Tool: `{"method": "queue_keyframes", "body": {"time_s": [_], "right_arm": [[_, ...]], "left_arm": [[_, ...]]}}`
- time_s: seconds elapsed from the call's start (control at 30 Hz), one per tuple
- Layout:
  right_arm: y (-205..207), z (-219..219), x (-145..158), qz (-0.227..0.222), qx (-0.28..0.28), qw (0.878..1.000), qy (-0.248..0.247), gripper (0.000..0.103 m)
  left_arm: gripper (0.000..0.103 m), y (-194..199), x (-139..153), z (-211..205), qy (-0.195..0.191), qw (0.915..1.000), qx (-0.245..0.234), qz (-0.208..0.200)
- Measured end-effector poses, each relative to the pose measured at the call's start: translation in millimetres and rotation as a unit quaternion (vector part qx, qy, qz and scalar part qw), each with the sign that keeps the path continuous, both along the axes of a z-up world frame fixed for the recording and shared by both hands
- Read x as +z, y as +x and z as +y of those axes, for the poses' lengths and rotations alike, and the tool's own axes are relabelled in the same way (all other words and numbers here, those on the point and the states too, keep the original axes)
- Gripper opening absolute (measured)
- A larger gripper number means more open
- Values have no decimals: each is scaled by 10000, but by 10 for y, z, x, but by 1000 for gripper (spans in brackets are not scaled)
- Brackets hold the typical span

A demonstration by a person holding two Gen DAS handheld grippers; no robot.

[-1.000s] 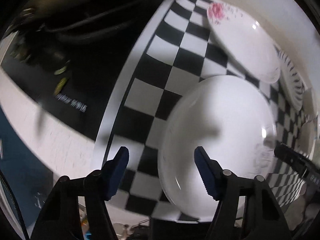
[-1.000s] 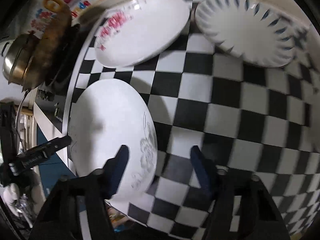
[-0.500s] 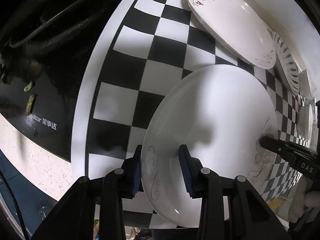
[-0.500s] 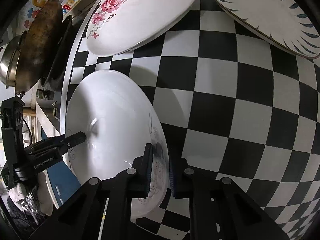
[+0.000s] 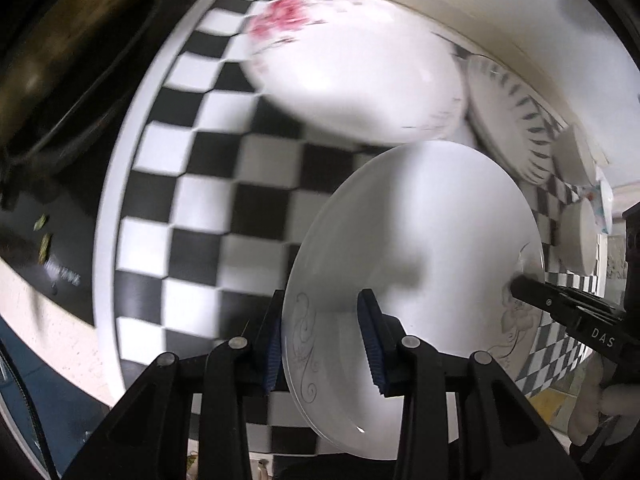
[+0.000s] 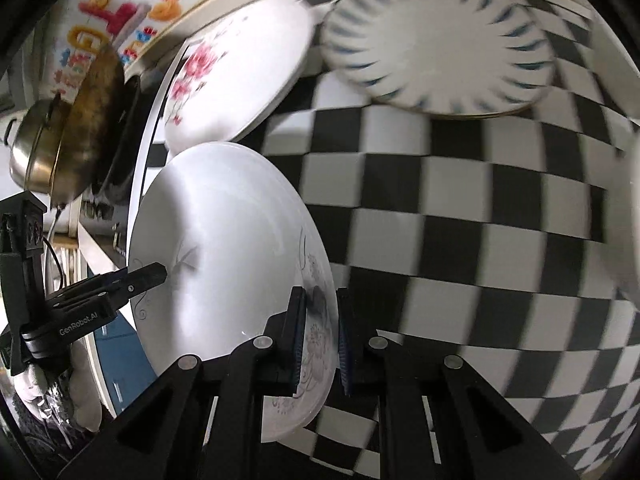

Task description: Organize plates and bowls

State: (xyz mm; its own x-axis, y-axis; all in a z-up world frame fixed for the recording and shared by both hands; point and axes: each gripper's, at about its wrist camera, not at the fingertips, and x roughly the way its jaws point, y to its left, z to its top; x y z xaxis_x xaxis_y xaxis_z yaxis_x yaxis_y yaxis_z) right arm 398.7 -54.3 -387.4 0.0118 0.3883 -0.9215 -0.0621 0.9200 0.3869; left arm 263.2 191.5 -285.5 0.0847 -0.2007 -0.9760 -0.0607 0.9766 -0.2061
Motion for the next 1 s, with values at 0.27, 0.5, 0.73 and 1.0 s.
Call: {"method": "queue_keyframes", "body": {"time_s": [0.27, 0.5, 0.73, 1.0], "right_arm": [[-160, -756, 140, -101, -544, 9984, -91, 16], [-376, -1269, 39, -3, -1066, 9942, -113, 17], [-544, -1563, -36, 94, -1391, 9901, -160, 17], [-605, -1645, -107, 170, -1486, 9886, -182, 17]], "left_arm": [[33, 156, 37, -261, -80, 9980, -620, 25], [33, 245, -128, -753, -34, 9936, -1120, 160], [33, 185, -204, -893, 15, 9895, -1418, 279], [33, 181, -336, -1000, 96, 9882, -1474, 402]]}}
